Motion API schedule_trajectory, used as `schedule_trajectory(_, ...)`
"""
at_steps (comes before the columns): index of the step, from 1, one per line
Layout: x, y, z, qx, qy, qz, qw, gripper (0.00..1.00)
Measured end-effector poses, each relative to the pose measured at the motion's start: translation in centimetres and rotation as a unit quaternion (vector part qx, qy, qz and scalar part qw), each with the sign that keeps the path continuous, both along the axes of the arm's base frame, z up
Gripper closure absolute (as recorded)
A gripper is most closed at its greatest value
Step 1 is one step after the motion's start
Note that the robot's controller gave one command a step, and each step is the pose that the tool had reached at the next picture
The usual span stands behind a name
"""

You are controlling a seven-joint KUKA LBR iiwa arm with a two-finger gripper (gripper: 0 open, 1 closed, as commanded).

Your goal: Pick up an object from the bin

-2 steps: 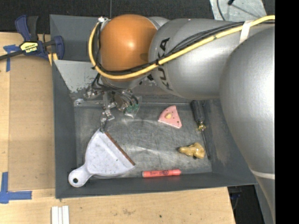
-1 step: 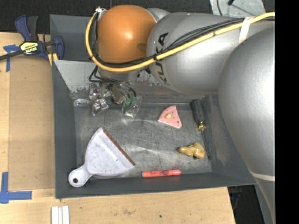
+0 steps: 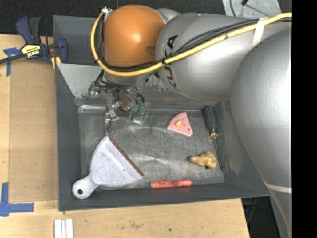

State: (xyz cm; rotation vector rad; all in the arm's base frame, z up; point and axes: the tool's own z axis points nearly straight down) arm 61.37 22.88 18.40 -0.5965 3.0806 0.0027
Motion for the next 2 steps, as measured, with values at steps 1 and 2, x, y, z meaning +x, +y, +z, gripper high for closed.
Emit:
schedule_trajectory(1, 0.0, 0.0, 0.0, 0.0, 0.0001, 0.0, 1.0, 0.0)
schedule_trajectory(2, -1.4, -0.6, -4.9, 0.001, -0.0028, 0.01, 0.9999, 0.0)
